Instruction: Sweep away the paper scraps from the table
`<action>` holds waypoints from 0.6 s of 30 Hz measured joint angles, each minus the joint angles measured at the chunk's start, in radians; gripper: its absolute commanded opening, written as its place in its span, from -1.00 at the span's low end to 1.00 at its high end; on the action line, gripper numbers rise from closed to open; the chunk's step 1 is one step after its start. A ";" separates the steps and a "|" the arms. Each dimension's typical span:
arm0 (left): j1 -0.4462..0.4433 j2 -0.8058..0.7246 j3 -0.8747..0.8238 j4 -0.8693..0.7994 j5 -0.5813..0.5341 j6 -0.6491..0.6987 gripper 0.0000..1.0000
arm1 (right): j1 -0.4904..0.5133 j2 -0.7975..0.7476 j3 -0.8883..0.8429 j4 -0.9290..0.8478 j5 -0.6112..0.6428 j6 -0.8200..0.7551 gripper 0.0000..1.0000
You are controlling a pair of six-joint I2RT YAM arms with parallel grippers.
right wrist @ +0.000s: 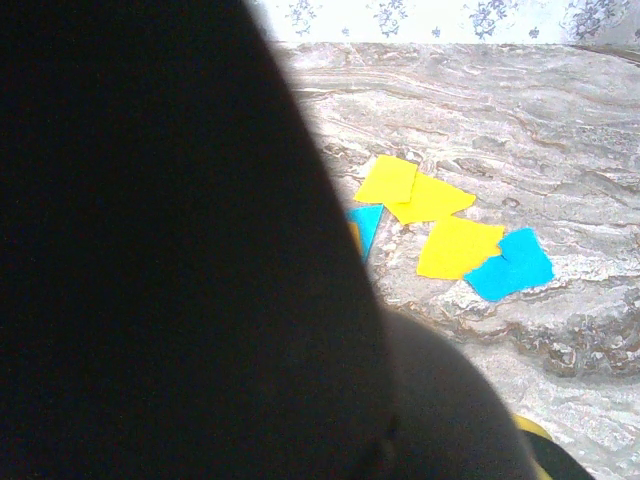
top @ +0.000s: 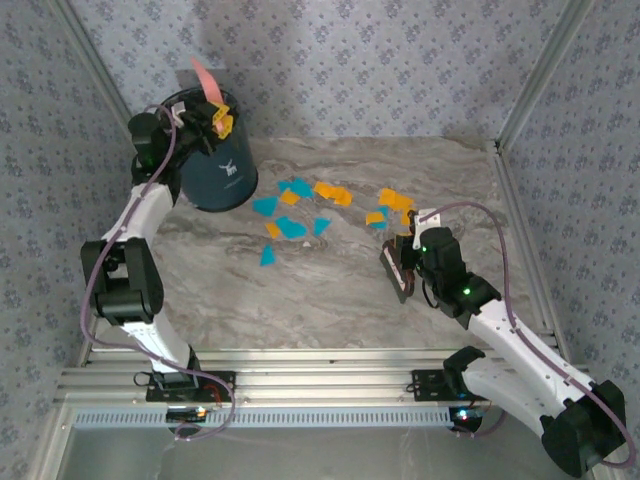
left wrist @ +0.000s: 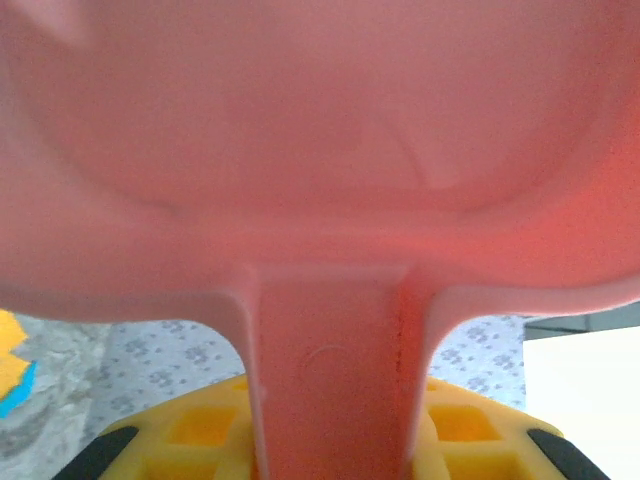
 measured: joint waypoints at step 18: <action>-0.029 -0.115 0.209 -0.834 0.006 0.817 -1.00 | -0.032 -0.036 -0.039 0.045 -0.066 0.033 -1.00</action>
